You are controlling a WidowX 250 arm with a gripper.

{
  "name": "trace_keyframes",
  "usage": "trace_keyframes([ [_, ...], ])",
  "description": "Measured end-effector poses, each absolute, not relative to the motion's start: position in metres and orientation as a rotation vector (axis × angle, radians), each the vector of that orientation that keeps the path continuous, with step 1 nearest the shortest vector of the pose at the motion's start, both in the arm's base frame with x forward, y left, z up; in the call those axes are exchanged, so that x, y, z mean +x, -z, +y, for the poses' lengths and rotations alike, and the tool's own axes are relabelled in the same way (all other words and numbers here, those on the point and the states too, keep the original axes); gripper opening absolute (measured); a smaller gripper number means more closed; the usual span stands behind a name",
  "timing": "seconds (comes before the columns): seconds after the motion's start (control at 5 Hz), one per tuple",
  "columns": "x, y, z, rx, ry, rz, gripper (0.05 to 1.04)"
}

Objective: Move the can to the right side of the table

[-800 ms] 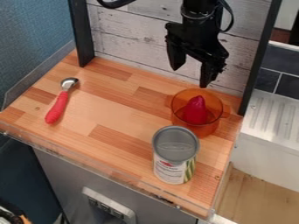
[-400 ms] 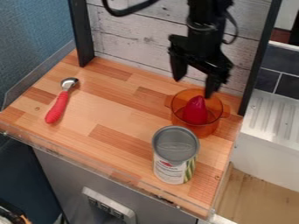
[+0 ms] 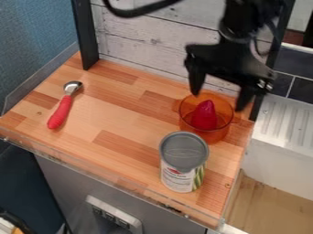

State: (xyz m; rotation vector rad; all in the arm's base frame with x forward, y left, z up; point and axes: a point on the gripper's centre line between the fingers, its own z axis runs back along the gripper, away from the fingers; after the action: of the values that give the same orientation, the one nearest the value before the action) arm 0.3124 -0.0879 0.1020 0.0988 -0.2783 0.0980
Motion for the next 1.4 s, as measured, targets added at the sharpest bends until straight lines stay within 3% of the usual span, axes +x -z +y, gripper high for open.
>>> trace_keyframes([
  [0.2, 0.283, -0.11, -0.111, 0.091, -0.344, -0.341, 1.0],
  [0.6, 0.262, -0.099, -0.126, 0.06, -0.491, -0.338, 1.0],
  [1.0, 0.25, -0.071, -0.135, 0.001, -0.58, -0.3, 1.0],
  [1.4, 0.237, -0.043, -0.123, 0.036, -0.63, -0.241, 1.0],
])
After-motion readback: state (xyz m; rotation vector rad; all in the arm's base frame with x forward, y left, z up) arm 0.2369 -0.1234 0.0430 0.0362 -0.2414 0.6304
